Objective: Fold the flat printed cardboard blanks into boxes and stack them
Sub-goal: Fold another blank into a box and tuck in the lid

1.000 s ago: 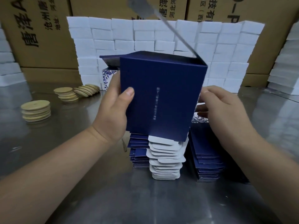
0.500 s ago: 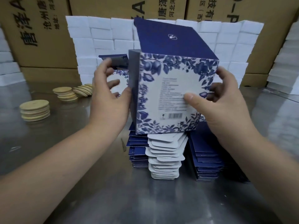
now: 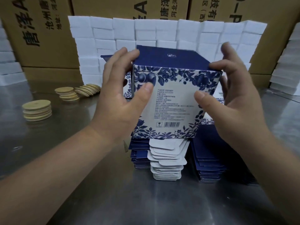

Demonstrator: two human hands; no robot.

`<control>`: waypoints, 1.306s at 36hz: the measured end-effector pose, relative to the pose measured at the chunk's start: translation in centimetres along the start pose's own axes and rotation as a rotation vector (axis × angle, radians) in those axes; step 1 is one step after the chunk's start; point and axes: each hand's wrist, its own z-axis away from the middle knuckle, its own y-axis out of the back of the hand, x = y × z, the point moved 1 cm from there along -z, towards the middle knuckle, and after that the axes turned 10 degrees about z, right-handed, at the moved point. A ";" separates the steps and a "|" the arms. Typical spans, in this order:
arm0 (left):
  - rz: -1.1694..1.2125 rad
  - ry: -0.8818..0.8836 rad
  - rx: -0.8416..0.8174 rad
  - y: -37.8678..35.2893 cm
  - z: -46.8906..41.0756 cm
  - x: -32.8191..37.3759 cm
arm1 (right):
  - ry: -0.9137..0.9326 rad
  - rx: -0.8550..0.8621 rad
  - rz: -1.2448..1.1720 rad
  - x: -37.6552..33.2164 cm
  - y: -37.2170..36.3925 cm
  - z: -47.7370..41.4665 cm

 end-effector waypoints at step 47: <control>-0.081 -0.242 0.131 -0.8 0.6 1.0 | -0.094 0.152 -0.344 -1.6 -1.2 0.5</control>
